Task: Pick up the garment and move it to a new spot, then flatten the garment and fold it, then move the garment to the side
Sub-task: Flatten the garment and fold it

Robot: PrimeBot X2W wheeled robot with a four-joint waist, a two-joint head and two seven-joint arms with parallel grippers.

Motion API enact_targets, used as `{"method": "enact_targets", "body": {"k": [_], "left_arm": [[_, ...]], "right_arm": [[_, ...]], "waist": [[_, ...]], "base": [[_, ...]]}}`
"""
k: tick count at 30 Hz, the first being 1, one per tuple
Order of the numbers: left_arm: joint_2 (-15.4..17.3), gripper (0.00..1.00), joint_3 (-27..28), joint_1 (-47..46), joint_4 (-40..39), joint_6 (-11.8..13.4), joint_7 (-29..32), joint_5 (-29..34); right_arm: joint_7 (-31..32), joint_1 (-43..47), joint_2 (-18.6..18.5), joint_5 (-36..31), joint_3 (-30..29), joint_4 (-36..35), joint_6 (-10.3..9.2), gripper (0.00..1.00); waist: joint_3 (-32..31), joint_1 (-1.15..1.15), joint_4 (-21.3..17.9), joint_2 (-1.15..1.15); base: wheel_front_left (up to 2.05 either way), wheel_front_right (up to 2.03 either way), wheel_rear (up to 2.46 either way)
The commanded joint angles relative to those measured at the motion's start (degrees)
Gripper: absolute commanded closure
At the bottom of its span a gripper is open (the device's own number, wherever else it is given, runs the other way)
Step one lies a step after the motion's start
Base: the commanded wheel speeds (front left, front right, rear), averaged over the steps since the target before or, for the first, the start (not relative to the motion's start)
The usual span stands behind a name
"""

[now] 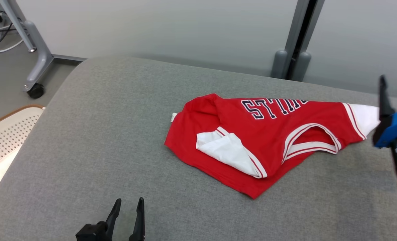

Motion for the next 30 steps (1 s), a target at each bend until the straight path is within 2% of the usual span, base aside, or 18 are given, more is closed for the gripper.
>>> {"method": "enact_targets", "body": {"k": [1, 4, 8, 14, 20, 26, 30], "left_arm": [[0.0, 0.0, 0.1, -0.9, -0.2, -0.4, -0.2, 0.1], [0.0, 0.0, -0.1, -1.1, -0.2, -0.4, -0.2, -0.1], [0.0, 0.0, -0.7, -1.5, 0.0, -0.5, -0.2, -0.6], [0.0, 0.0, -0.7, -1.2, 0.0, -0.3, -0.2, -1.0], [0.0, 0.0, -0.2, -0.5, 0.1, -0.3, -0.2, -0.6], [0.0, 0.0, -0.9, -1.1, 0.2, -0.3, -0.2, -0.6], [0.0, 0.0, -1.2, -1.5, 0.1, -0.3, -0.2, -0.8]], "right_arm": [[-0.3, 1.5, 2.4, -0.4, 0.7, -1.3, 0.0, 0.0], [-0.3, 3.8, 6.2, 0.8, 4.1, -3.0, 0.0, 0.0], [-0.3, 8.4, 10.9, 5.1, 12.6, -4.1, -0.01, 0.0], [-0.3, 16.4, 14.3, 12.7, 20.5, -5.3, -0.01, 0.0], [-0.3, 20.1, 15.5, 15.7, 21.7, -4.9, -0.01, 0.0], [-0.3, 19.6, 15.9, 17.1, 20.9, -2.5, -0.01, 0.0], [-0.3, 18.8, 15.9, 20.5, 22.8, -1.9, 0.0, 0.0]], "waist": [[0.0, 0.0, -0.6, 0.0], [0.3, 0.0, -1.1, 0.0], [0.4, 0.0, -1.0, 0.0], [0.5, 0.0, -0.5, 0.0], [0.5, 0.0, -0.5, 0.0], [0.4, 0.0, 0.2, 0.0], [0.6, 0.0, 1.1, 0.0]], "base": [[0.0, 0.0, 0.0], [0.0, 0.0, 0.0], [0.0, 0.0, 0.0], [0.0, 0.0, 0.0], [0.0, 0.0, 0.0], [0.0, 0.0, 0.0], [0.0, 0.0, 0.0]]}}
